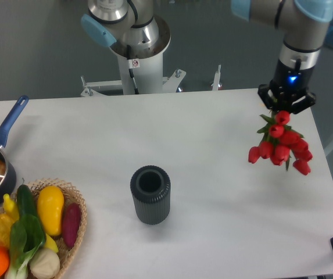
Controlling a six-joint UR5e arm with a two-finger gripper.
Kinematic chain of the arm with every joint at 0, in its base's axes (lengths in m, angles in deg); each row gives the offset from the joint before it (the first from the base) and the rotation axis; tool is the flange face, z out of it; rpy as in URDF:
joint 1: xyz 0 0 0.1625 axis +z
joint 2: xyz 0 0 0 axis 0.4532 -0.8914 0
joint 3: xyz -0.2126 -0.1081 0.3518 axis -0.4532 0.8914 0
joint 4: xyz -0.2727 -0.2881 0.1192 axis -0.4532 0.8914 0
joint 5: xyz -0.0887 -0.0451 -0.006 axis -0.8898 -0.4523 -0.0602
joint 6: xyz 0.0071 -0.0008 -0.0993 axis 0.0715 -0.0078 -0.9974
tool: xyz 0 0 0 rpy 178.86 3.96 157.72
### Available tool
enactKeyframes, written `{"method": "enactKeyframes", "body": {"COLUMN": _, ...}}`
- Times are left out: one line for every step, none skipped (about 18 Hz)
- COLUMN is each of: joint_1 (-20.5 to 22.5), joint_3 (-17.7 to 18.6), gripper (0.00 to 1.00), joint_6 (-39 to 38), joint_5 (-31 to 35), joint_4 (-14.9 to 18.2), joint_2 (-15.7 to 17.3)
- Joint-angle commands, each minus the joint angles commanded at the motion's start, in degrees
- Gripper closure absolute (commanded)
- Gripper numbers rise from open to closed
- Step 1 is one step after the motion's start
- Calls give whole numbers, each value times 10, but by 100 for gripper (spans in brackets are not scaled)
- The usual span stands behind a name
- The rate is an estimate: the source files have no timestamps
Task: Pick up the flowers from the vase
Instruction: 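Carry the held tulips up and away from the vase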
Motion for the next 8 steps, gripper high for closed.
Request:
{"method": "enactKeyframes", "body": {"joint_1": -2, "joint_3": -9, "gripper": 100, "joint_6": 24, "joint_5": 5, "joint_4": 6, "joint_2": -5}}
{"method": "enactKeyframes", "body": {"joint_1": -4, "joint_3": -18, "gripper": 100, "joint_6": 50, "joint_5": 11, "joint_4": 10, "joint_2": -8}}
{"method": "enactKeyframes", "body": {"joint_1": -8, "joint_3": -25, "gripper": 100, "joint_6": 62, "joint_5": 11, "joint_4": 11, "joint_2": -10}}
{"method": "enactKeyframes", "body": {"joint_1": -15, "joint_3": -26, "gripper": 100, "joint_6": 63, "joint_5": 12, "joint_4": 11, "joint_2": -12}}
{"method": "enactKeyframes", "body": {"joint_1": -17, "joint_3": -28, "gripper": 100, "joint_6": 63, "joint_5": 12, "joint_4": 11, "joint_2": -13}}
{"method": "enactKeyframes", "body": {"joint_1": -18, "joint_3": -34, "gripper": 100, "joint_6": 63, "joint_5": 13, "joint_4": 10, "joint_2": -16}}
{"method": "enactKeyframes", "body": {"joint_1": -19, "joint_3": -39, "gripper": 100, "joint_6": 63, "joint_5": 13, "joint_4": 12, "joint_2": -19}}
{"method": "enactKeyframes", "body": {"joint_1": -19, "joint_3": -39, "gripper": 100, "joint_6": 64, "joint_5": 14, "joint_4": 12, "joint_2": -19}}
